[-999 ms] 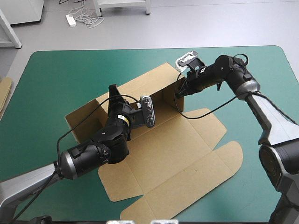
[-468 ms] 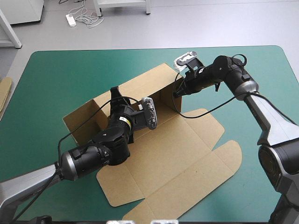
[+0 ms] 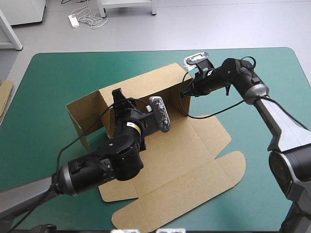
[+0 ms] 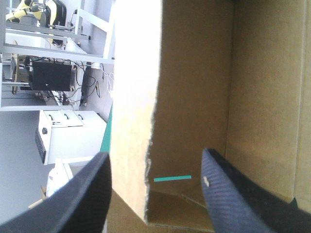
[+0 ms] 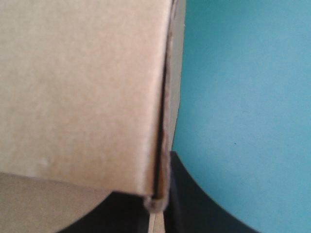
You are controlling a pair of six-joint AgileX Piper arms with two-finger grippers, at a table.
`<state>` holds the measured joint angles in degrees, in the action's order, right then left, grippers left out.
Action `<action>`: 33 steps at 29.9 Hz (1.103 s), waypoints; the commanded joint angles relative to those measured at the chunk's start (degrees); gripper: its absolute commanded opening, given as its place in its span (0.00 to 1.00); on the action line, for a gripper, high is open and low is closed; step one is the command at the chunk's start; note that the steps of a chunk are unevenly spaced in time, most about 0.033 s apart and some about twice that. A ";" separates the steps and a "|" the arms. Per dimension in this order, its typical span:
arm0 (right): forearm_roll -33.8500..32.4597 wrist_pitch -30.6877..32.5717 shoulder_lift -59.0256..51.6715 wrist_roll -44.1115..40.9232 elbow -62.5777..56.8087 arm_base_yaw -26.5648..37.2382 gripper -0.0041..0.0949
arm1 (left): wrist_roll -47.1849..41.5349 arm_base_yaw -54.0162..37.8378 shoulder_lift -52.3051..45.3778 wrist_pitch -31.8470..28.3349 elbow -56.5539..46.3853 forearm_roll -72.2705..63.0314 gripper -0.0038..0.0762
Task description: Fold the box
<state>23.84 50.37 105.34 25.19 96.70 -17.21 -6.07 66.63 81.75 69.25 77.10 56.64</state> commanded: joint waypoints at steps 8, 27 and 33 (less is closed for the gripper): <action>1.53 -0.74 -3.00 -2.59 1.57 0.14 0.02 | -1.04 -16.63 -2.44 4.65 23.65 -9.91 0.55; -11.99 13.51 -6.87 -16.79 6.89 0.14 0.02 | 17.97 -75.22 -2.34 -0.44 27.51 -66.61 0.49; -16.57 19.99 -6.87 -23.60 9.68 0.14 0.02 | 17.97 -76.15 -2.11 -0.68 27.51 -66.78 0.49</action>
<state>8.75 70.13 101.79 5.00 104.05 -17.21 11.83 -9.48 81.27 71.48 102.91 -8.04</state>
